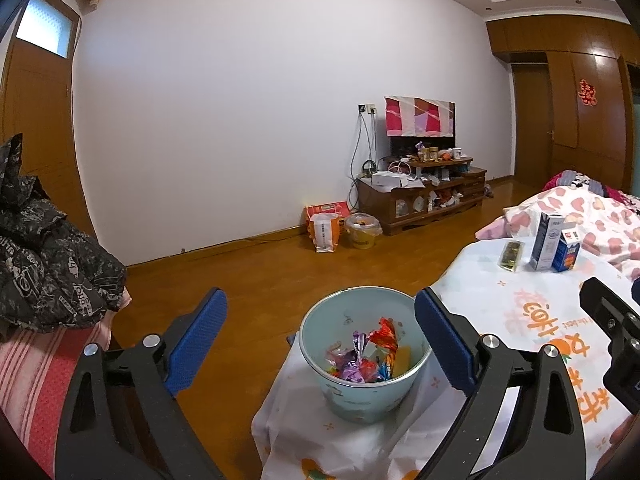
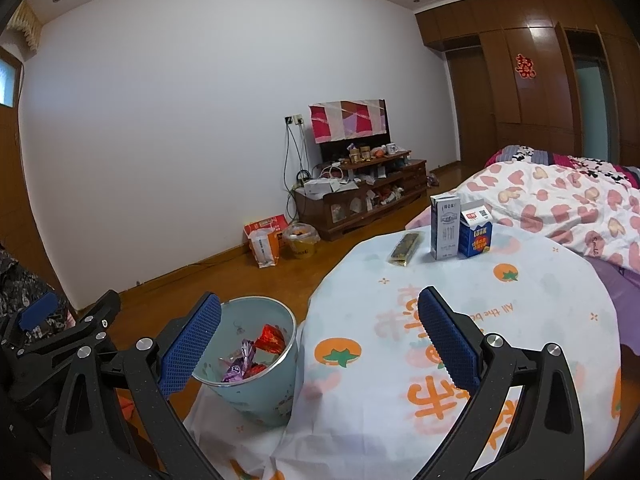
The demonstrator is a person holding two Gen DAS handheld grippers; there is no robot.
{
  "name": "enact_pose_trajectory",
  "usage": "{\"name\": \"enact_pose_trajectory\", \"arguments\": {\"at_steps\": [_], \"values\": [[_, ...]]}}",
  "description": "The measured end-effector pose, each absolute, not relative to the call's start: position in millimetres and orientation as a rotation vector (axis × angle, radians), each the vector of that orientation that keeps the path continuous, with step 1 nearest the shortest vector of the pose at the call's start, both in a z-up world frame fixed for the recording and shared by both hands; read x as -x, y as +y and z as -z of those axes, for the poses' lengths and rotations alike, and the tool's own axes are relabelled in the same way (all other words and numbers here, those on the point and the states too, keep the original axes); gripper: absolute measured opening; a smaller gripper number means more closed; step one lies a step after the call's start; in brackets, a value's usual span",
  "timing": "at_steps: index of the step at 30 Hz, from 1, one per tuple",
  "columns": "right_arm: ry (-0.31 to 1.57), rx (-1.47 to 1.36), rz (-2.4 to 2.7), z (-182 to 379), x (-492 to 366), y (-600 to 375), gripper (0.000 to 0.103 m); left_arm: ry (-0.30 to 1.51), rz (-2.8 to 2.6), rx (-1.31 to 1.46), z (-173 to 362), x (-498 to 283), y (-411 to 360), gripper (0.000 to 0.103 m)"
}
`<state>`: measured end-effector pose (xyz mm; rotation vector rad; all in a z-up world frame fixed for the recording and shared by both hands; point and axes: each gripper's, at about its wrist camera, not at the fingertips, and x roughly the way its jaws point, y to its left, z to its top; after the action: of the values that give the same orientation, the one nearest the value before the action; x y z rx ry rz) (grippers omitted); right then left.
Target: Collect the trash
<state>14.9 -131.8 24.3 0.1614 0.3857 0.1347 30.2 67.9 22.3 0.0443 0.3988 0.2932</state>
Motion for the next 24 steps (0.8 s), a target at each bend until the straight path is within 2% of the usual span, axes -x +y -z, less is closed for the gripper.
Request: {"name": "enact_pose_trajectory", "arguments": {"at_steps": [16, 24], "values": [[0.385, -0.162, -0.135, -22.8, -15.6, -132.8, 0.097, 0.4, -0.289, -0.037, -23.8, -30.4, 69.2, 0.093], [0.386, -0.162, -0.133, -22.2, -15.7, -132.8, 0.097, 0.408, -0.289, -0.035, -23.9, -31.9, 68.5, 0.097]]}}
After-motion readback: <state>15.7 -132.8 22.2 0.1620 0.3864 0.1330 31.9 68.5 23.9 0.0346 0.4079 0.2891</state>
